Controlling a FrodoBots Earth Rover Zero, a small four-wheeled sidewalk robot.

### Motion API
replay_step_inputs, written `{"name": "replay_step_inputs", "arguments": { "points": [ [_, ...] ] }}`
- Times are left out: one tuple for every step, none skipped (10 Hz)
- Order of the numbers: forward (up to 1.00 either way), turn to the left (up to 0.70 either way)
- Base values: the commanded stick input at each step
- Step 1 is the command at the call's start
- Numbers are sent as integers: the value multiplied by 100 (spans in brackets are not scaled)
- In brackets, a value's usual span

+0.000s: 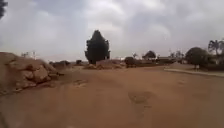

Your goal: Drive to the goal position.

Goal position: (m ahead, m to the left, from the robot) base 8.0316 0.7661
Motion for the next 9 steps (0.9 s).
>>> {"name": "replay_step_inputs", "arguments": {
  "points": [
    [50,0],
    [50,0],
    [50,0],
    [50,0],
    [50,0],
    [50,0],
    [50,0],
    [50,0],
    [50,0]
  ]
}}
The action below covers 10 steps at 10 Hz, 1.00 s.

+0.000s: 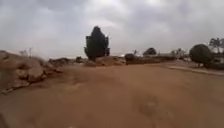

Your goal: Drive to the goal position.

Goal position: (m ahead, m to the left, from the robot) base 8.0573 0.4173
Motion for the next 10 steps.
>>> {"name": "replay_step_inputs", "arguments": {
  "points": [
    [50,0],
    [50,0],
    [50,0],
    [50,0],
    [50,0],
    [50,0],
    [50,0],
    [50,0],
    [50,0],
    [50,0]
  ]
}}
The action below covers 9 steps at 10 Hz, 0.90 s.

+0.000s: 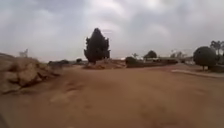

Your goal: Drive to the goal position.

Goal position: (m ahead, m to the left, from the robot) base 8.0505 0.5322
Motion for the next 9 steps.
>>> {"name": "replay_step_inputs", "arguments": {
  "points": [
    [50,0],
    [50,0],
    [50,0],
    [50,0],
    [50,0],
    [50,0],
    [50,0],
    [50,0],
    [50,0]
  ]
}}
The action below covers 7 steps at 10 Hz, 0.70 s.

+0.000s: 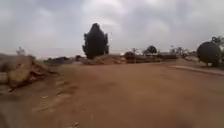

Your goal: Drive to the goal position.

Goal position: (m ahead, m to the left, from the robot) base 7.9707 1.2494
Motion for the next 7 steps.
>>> {"name": "replay_step_inputs", "arguments": {
  "points": [
    [50,0],
    [50,0],
    [50,0],
    [50,0],
    [50,0],
    [50,0],
    [50,0]
  ]
}}
